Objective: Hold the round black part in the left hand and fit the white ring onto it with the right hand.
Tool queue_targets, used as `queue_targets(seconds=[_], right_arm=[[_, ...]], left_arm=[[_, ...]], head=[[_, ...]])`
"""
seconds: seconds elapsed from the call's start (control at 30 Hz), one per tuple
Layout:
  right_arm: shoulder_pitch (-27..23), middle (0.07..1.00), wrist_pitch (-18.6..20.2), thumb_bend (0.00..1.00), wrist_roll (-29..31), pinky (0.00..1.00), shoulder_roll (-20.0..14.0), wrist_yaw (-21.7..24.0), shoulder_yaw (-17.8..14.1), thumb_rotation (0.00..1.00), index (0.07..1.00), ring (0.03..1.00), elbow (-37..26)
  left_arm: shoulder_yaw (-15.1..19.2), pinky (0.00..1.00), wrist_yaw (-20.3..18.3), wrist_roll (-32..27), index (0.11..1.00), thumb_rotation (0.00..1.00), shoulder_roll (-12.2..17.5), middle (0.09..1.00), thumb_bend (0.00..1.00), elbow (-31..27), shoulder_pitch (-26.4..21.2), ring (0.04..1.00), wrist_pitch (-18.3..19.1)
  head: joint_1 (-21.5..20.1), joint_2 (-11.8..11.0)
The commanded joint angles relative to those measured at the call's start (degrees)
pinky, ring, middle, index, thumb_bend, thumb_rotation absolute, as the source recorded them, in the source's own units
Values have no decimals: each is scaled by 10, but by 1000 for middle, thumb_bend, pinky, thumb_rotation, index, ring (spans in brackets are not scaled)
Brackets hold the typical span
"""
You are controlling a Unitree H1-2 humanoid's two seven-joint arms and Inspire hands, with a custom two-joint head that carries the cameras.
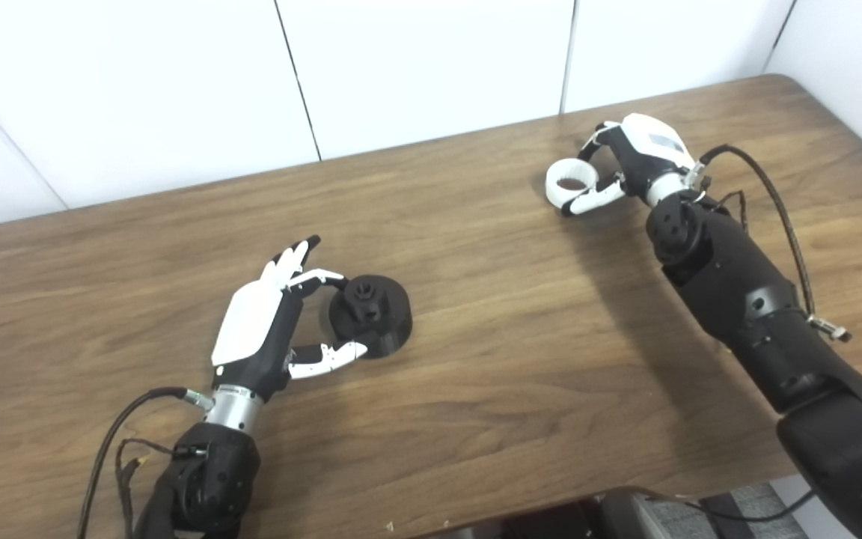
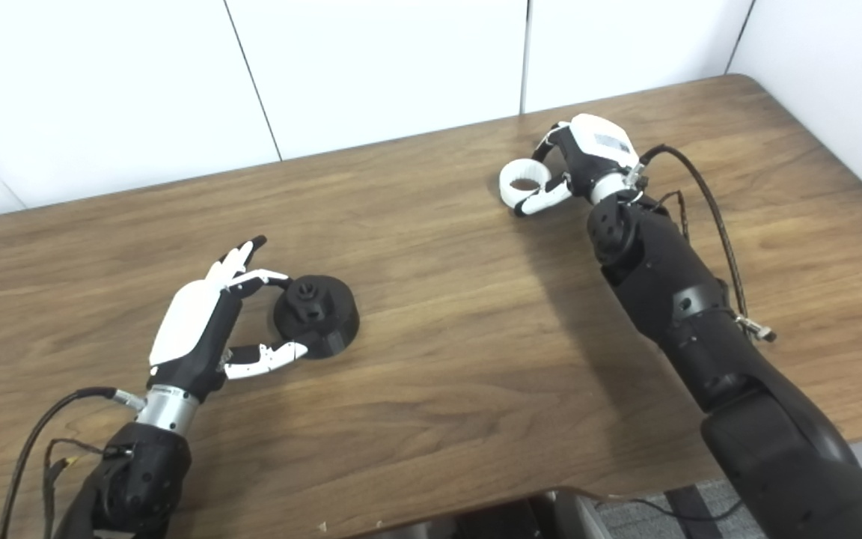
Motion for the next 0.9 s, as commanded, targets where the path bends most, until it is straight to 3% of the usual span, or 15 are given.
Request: queue_targets(seconds=[0.0, 0.33, 0.87], right_arm=[[-21, 892, -24, 569, 5, 828, -3, -28, -11, 166, 513, 891, -11], [-14, 862, -52, 519, 6, 764, -2, -76, -14, 153, 491, 831, -12], [-8, 861, -67, 518, 12, 727, -12, -67, -32, 159, 490, 821, -98]], left_arm=[[0, 1000, -13, 13, 626, 425, 14, 1000, 1000, 1, 4, 1000, 10], [-1, 1000, -11, 15, 623, 432, 13, 1000, 1000, 4, 1, 1000, 9], [-2, 1000, -13, 16, 621, 442, 11, 1000, 1000, 8, -5, 1000, 12]], head=[[0, 1], [2, 1], [13, 2]])
